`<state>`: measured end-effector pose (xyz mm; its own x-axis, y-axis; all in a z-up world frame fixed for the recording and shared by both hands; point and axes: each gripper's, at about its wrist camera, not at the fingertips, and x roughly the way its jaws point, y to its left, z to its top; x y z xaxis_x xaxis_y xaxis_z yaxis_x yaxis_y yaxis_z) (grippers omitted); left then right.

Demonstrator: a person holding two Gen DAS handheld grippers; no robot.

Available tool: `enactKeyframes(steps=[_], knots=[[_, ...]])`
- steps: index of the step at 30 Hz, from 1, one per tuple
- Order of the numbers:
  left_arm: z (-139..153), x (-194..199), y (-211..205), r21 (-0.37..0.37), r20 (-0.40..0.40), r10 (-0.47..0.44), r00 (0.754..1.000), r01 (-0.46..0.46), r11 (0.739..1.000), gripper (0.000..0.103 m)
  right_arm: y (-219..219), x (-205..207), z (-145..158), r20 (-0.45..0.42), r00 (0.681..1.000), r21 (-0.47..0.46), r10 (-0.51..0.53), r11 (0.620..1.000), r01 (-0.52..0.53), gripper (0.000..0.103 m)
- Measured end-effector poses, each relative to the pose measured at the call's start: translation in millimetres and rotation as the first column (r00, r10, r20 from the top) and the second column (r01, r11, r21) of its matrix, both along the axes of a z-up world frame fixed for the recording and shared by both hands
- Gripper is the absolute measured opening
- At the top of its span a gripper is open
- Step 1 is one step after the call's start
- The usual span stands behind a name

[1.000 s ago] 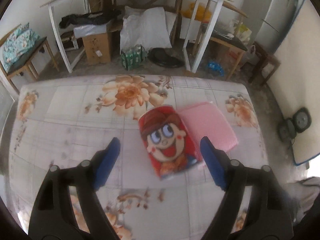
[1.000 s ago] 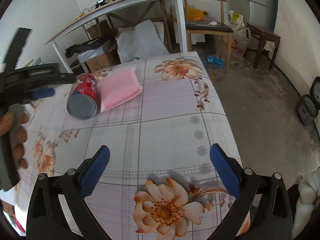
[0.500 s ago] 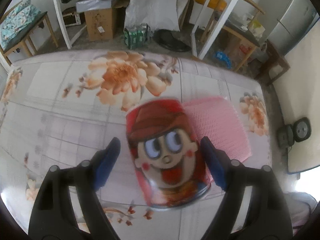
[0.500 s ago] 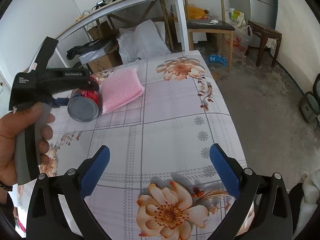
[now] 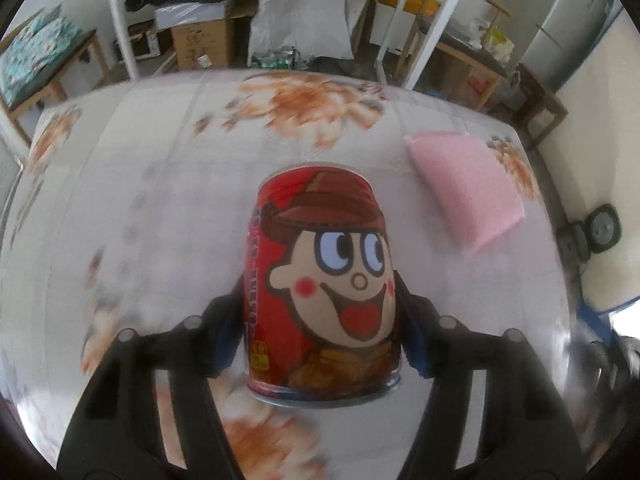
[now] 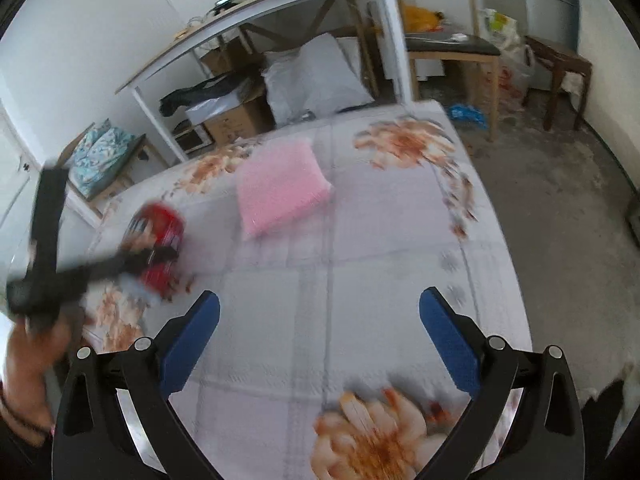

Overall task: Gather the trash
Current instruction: 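Close the right tool on the pink mesh sponge, then carry the red can and pink sponge over the blue basket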

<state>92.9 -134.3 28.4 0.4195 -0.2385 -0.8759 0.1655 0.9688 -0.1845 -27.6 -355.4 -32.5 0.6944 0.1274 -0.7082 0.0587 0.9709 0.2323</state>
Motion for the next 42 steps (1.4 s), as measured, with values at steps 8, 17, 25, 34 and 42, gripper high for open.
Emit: enactKeyframes(steps=[8,17,25,34,42], knots=[[-2,-41,49,-0.08,0.033,-0.011,0.999,0.014,0.997,0.062,41,94,10,-0.078,0.994,-0.128,0.083,0.987,-0.092,0.097],[-6,-49,63,-0.171,0.033,-0.023,0.999,0.029,0.985,0.062,73,154,-31,-0.217,0.971,-0.258,0.098,0.954,-0.154,0.096],[-9,-47,64,-0.191,0.027,-0.039,0.999,0.044,0.981,0.062,82,147,-24,-0.199,0.972,-0.256,0.122,0.951,-0.171,0.074],[-9,-54,69,-0.172,0.064,-0.048,0.997,0.059,0.983,0.061,97,97,-22,-0.132,0.986,-0.288,0.106,0.947,-0.14,0.072],[10,-83,86,-0.178,0.106,-0.035,0.994,0.054,0.983,0.061,123,25,-13,-0.059,0.996,-0.264,0.066,0.961,-0.079,0.073]])
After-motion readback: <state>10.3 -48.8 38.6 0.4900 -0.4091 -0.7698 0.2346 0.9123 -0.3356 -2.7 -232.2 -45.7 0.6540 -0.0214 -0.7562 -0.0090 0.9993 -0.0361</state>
